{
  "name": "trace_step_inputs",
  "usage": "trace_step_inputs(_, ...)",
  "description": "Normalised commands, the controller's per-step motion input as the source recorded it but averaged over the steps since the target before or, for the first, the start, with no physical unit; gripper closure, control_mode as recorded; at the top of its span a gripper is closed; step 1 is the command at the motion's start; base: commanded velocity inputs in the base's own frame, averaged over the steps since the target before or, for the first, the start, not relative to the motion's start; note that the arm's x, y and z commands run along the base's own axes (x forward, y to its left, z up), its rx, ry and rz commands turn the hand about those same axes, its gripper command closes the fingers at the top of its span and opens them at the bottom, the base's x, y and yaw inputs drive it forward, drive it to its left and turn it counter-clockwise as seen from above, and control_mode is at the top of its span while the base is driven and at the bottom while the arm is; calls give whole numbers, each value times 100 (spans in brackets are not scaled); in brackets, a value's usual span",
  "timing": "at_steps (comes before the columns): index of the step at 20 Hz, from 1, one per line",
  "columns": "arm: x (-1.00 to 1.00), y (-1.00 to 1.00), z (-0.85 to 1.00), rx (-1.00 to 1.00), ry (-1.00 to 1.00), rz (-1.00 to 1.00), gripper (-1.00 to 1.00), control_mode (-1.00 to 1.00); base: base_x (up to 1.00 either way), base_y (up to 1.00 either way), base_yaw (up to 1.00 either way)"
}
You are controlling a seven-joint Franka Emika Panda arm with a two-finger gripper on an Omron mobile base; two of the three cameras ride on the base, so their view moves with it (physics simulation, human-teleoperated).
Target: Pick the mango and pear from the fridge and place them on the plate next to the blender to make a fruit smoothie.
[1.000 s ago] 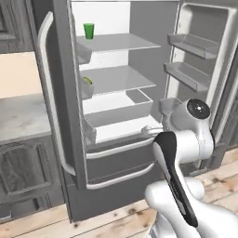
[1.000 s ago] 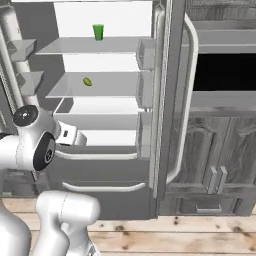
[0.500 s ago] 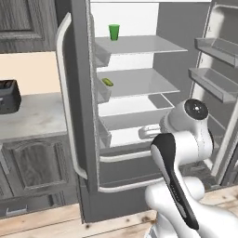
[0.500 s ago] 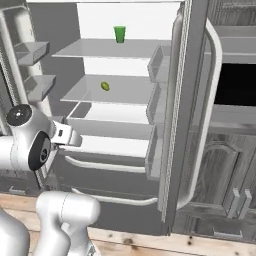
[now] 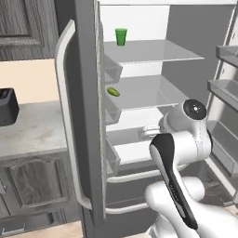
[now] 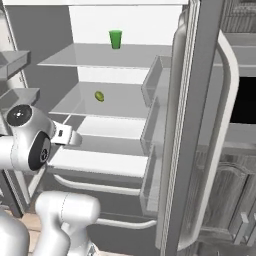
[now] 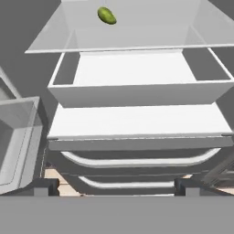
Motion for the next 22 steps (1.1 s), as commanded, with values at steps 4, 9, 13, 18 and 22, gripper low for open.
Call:
trace_step_inputs(4, 0, 0, 0, 0, 0, 0, -100, 100, 52, -19, 3)
trace_step_inputs(9, 12, -1, 2, 0, -1, 0, -100, -100, 26, -9, 1)
trace_step_inputs(13, 13, -15, 49, -3, -16, 3, -100, -100, 0, 0, 0)
trace_step_inputs(18, 41, -33, 74, 0, -2, 6, -100, -100, 0, 0, 0)
trace_step_inputs(22, 64, -6, 15, 1, 5, 21, -100, -100, 0, 0, 0)
